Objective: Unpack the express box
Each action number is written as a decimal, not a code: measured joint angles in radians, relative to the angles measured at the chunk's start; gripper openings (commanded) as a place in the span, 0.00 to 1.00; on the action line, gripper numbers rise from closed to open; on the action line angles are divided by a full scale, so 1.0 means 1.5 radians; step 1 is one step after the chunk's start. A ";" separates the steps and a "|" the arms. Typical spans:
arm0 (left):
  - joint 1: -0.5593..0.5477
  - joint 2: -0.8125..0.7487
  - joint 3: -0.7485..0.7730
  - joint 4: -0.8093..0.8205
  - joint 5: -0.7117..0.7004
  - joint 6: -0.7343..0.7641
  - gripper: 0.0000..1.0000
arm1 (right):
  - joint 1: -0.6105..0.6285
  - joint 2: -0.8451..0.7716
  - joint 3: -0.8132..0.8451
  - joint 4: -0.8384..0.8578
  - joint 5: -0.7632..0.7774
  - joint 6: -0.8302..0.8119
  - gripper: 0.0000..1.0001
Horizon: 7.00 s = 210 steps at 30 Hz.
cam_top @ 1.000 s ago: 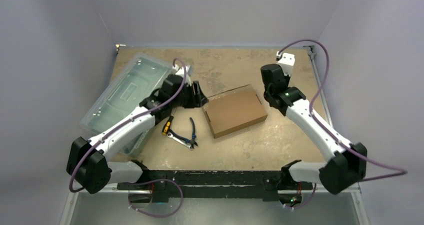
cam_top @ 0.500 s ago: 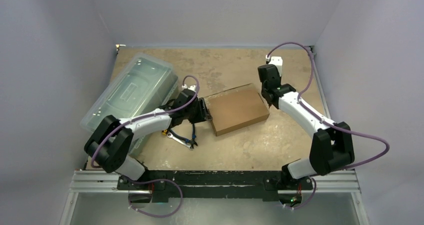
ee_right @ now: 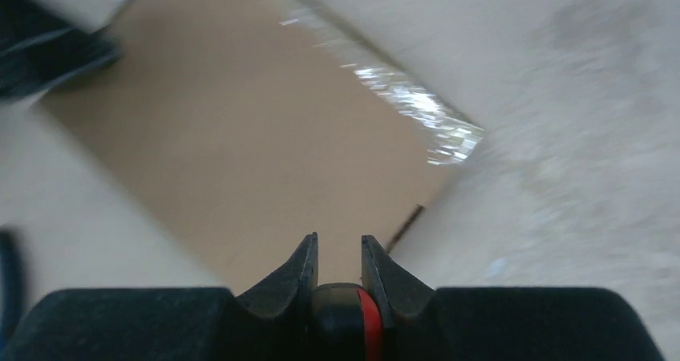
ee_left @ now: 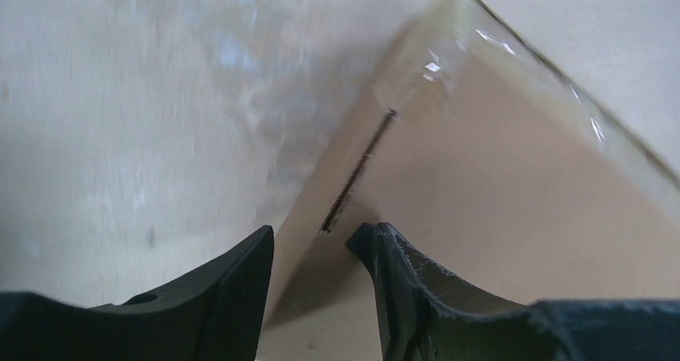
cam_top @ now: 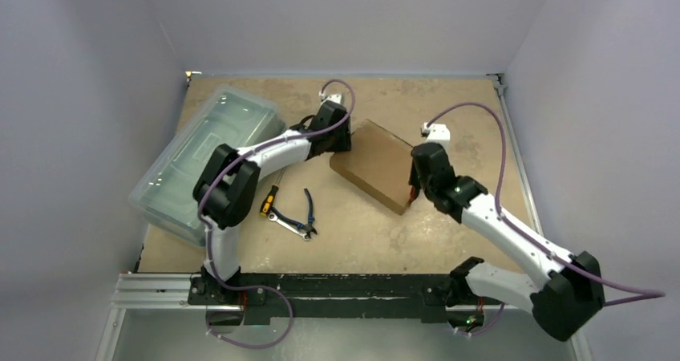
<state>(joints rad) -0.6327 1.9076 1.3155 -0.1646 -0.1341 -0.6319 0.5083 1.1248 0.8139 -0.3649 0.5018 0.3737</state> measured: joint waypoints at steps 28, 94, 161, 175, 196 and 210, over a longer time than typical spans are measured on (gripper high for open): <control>-0.039 -0.281 -0.188 -0.113 0.172 0.074 0.53 | -0.103 0.033 0.131 -0.059 0.183 0.047 0.00; -0.284 -0.113 -0.387 0.562 0.205 0.832 0.66 | -0.034 0.089 0.154 0.008 0.003 0.028 0.00; -0.317 0.015 -0.318 0.653 0.002 0.824 0.41 | -0.034 0.219 0.224 0.019 0.091 0.047 0.00; -0.317 0.015 -0.316 0.653 0.000 0.809 0.40 | -0.038 0.237 0.215 0.020 0.090 0.050 0.00; -0.322 0.031 -0.269 0.617 -0.022 0.717 0.39 | -0.029 0.132 0.152 -0.034 0.058 0.085 0.00; -0.326 0.039 -0.245 0.601 -0.060 0.617 0.38 | -0.019 0.068 0.091 -0.062 0.073 0.188 0.00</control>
<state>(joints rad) -1.1210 1.9659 0.9482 0.7364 -0.2245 0.2939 0.4801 1.2270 0.9501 -0.4580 0.6117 0.6552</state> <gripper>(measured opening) 0.392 0.241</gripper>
